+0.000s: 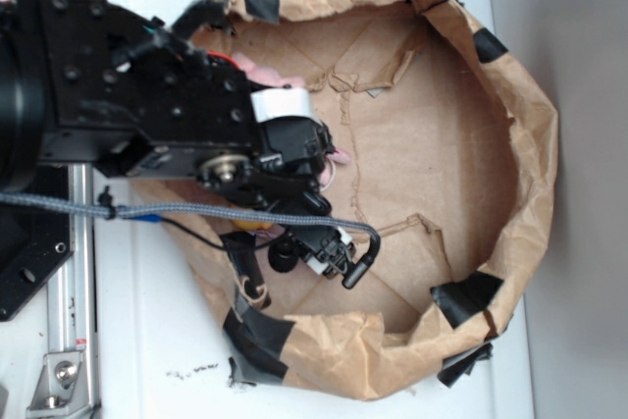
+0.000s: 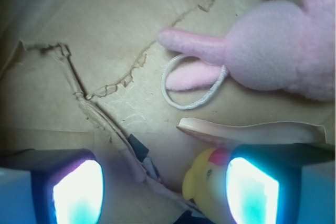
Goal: Grab the yellow duck.
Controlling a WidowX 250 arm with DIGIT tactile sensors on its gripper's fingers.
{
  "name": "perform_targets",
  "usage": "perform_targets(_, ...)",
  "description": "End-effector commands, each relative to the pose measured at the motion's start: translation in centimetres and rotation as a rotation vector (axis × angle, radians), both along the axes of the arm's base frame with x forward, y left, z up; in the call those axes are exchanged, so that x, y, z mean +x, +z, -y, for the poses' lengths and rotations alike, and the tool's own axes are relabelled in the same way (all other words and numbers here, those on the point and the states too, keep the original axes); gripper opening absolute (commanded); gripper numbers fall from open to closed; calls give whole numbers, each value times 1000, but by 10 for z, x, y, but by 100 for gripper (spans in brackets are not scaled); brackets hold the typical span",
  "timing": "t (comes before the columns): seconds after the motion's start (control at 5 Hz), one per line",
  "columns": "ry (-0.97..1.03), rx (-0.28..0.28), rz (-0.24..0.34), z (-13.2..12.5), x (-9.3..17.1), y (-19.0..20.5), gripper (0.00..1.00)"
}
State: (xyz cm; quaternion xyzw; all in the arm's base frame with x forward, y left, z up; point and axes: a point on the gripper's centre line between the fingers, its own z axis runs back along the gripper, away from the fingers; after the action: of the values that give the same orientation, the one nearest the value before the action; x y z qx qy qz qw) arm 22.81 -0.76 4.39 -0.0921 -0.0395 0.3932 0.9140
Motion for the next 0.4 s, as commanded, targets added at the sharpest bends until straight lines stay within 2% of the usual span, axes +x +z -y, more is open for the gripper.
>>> perform_targets(0.0,39,38,-80,-7,-25,-12,100)
perform_targets(0.2,36,49,-83,-9,-23,-15,100)
